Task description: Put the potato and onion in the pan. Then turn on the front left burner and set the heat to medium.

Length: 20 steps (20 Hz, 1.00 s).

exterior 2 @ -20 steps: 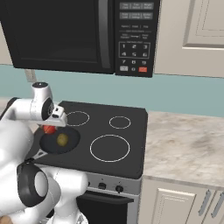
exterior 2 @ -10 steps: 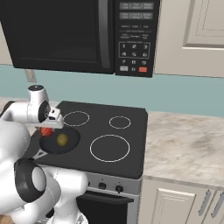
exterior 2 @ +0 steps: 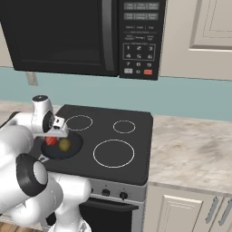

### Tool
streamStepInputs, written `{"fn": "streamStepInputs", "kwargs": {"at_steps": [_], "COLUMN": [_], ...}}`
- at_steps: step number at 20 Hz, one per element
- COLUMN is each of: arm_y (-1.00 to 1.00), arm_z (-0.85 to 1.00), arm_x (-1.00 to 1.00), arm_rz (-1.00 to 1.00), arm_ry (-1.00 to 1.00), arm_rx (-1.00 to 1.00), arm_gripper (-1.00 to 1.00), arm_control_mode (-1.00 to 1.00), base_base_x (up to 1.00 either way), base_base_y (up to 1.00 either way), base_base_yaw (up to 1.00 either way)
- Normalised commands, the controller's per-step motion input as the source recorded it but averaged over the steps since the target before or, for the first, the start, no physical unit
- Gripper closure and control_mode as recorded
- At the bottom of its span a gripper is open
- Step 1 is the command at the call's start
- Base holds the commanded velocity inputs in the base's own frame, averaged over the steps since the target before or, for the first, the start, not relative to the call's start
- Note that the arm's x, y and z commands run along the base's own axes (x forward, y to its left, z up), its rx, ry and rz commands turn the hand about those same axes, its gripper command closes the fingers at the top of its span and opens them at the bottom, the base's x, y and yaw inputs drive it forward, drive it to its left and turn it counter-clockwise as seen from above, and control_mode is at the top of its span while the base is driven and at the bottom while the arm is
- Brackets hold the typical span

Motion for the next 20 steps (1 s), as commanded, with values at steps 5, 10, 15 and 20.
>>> {"fn": "streamStepInputs", "kwargs": {"at_steps": [5,10,15,20], "arm_y": [0.02,0.01,0.1,0.12], "arm_z": [-0.23,-0.19,-0.06,0.0], "arm_x": [0.05,0.0,0.04,0.14], "arm_rz": [0.01,0.0,0.03,0.06], "arm_ry": [0.01,0.02,0.0,0.0], "arm_rx": [-0.01,0.0,0.0,0.0], "arm_gripper": [1.0,1.0,1.0,1.0], "arm_control_mode": [-1.0,-1.0,-1.0,-1.0], "base_base_x": [0.0,0.0,0.0,0.0], "base_base_y": [0.0,0.0,0.0,0.0], "base_base_yaw": [0.0,0.0,0.0,0.0]}}
